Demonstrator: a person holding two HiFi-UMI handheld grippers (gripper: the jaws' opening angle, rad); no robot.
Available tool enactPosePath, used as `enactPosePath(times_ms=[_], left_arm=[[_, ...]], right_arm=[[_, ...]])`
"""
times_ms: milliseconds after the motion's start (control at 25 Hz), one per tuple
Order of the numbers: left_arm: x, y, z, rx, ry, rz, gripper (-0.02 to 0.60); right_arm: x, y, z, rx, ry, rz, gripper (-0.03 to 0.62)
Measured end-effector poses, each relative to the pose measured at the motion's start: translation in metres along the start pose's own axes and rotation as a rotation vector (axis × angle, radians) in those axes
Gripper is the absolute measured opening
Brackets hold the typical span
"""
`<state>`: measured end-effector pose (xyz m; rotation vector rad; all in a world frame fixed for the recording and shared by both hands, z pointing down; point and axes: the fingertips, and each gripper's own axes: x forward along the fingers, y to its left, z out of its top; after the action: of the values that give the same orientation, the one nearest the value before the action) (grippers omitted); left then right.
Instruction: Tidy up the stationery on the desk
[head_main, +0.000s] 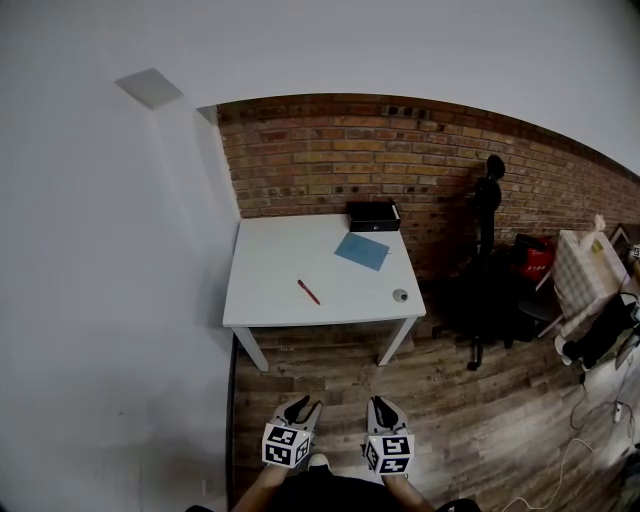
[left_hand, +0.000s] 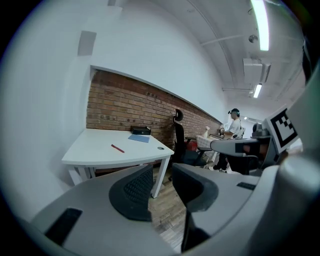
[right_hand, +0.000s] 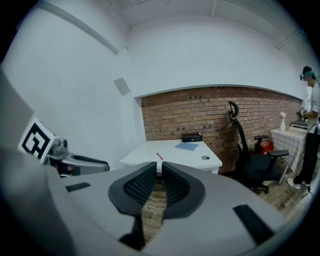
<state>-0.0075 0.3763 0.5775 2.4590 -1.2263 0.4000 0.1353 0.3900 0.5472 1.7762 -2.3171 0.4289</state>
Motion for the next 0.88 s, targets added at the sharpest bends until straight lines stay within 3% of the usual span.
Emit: enactPosePath(times_ms=[440,880], left_arm=[[0.031,0.074,0.026,-0.002,0.015,-0.014,0.131],[0.046,0.097,0.026,-0.029,0.022,-0.025,0.131]], right_arm=[[0.076,0.007,0.026,0.011,0.007,-0.031,0.025],[0.094,-0.004,0.032,0.019,0.019,-0.066,0.025]])
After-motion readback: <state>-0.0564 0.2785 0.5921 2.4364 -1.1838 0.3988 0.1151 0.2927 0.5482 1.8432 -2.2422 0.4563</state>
